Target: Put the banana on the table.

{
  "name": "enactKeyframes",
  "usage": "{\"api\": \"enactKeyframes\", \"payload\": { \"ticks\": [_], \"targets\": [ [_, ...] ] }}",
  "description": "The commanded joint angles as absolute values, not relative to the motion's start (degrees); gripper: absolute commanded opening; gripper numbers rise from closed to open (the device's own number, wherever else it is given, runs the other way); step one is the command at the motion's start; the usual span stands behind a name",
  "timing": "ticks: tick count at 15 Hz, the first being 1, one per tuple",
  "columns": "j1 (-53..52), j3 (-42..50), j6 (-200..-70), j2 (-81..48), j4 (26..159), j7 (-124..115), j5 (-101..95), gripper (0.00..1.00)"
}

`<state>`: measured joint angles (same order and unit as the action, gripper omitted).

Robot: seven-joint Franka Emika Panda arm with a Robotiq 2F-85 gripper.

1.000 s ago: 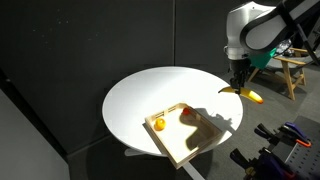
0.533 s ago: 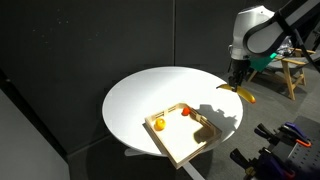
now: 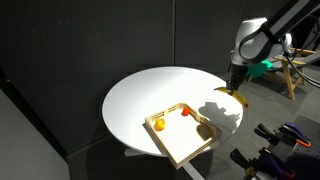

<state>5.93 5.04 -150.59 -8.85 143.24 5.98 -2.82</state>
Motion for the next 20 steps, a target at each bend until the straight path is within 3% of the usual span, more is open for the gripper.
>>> {"api": "enactKeyframes", "payload": {
  "ticks": [1,20],
  "targets": [
    [7.1,5.1,-151.8,-11.6,140.8,8.6,-1.1,0.16],
    [9.1,5.7,-154.7,-24.7,132.9,9.5,-3.2,0.16]
  ]
}}
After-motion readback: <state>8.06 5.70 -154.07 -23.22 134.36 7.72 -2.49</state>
